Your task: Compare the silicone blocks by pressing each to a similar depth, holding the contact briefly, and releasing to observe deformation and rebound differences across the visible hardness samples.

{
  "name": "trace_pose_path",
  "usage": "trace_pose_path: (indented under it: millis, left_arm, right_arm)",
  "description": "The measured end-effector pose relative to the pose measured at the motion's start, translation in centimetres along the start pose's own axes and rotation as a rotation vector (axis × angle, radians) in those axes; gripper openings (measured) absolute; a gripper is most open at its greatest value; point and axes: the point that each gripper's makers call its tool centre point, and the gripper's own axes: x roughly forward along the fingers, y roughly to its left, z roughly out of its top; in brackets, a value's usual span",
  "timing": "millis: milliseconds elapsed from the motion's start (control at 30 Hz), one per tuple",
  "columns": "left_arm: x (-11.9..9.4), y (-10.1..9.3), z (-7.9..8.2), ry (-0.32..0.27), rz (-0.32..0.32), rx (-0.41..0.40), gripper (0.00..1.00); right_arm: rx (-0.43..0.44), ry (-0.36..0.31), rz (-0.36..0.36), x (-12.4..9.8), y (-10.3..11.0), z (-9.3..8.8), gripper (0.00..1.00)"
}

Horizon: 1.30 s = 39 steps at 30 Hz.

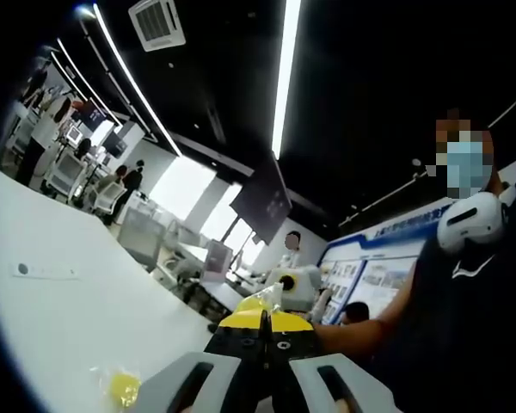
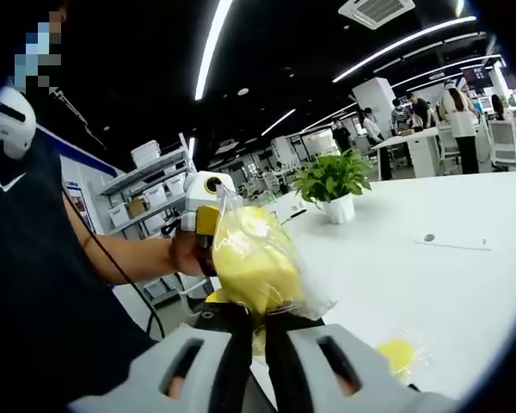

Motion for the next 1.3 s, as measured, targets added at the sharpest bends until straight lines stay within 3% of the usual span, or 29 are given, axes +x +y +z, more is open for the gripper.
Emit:
trace_pose_path:
  millis: [300, 733, 1300]
  left_arm:
    - [-0.05, -0.08, 0.16, -0.002, 0.008, 0.018, 0.00]
    - [-0.13, -0.18, 0.11, 0.043, 0.043, 0.088, 0.00]
    - [-0.20, 0.20, -0.08, 0.058, 0.071, 0.085, 0.00]
  right_arm:
    - [-0.014, -0.008, 0.001, 0.08, 0.06, 0.15, 0.00]
    - [-0.049, -0.014, -0.003, 0.23, -0.16, 0.16, 0.00]
    - [-0.037, 0.006, 0.011, 0.26, -0.24, -0.05, 0.00]
